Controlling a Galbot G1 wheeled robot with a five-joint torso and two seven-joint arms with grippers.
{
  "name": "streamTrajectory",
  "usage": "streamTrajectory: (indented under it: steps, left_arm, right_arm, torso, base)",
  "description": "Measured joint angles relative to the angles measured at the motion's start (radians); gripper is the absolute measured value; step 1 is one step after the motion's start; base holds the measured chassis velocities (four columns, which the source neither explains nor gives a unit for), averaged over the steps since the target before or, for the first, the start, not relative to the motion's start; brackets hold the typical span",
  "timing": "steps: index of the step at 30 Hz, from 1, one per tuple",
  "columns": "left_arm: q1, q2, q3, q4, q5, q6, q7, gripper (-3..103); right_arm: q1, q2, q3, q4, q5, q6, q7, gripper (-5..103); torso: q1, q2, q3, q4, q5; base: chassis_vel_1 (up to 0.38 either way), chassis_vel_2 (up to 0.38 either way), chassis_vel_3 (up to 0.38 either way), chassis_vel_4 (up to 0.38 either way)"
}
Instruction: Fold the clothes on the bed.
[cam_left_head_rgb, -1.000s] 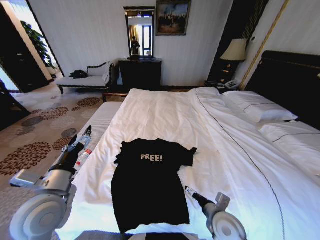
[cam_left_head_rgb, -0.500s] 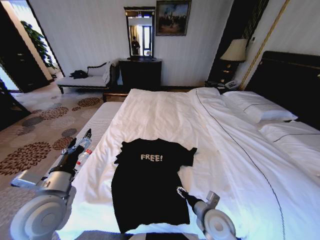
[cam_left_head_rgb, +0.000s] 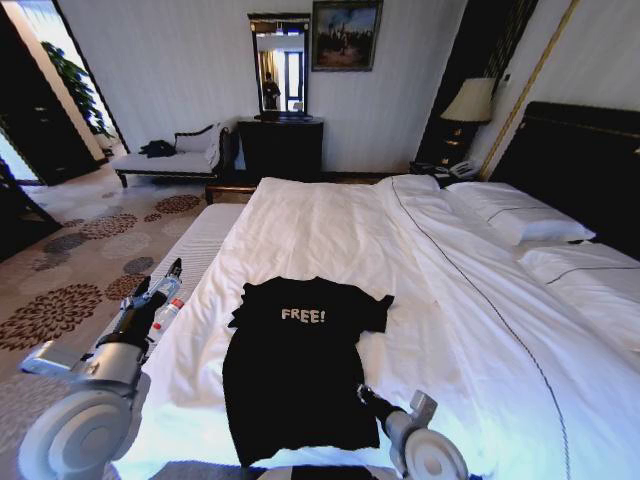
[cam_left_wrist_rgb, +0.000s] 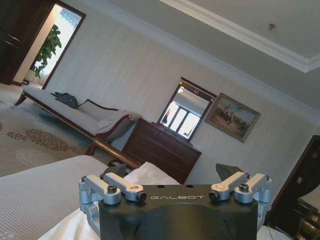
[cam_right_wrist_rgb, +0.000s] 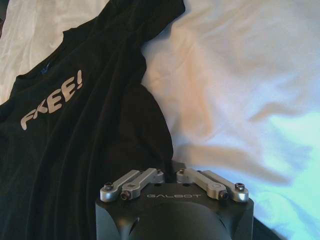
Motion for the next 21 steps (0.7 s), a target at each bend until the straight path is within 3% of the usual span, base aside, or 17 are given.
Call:
streamTrajectory:
  steps: [3,21]
  left_arm:
    - [0.003,0.001,-0.001,0.0,0.0,-0.002,0.0,100]
    - [0.011,0.001,-0.022,0.001,-0.006,-0.007,-0.002,100]
  right_arm:
    - [-0.013,0.005,0.002,0.013,-0.005,0.003,0.001,1]
    - [-0.134,-0.001,0.023,0.063,-0.086,0.019,0.067,0]
  torso:
    - [0.0,0.0,0.0,0.0,0.0]
    - [0.0,0.0,0.0,0.0001,0.0001]
  base:
    - [0.0,0.0,0.0,0.0]
    - [0.0,0.0,0.0,0.0]
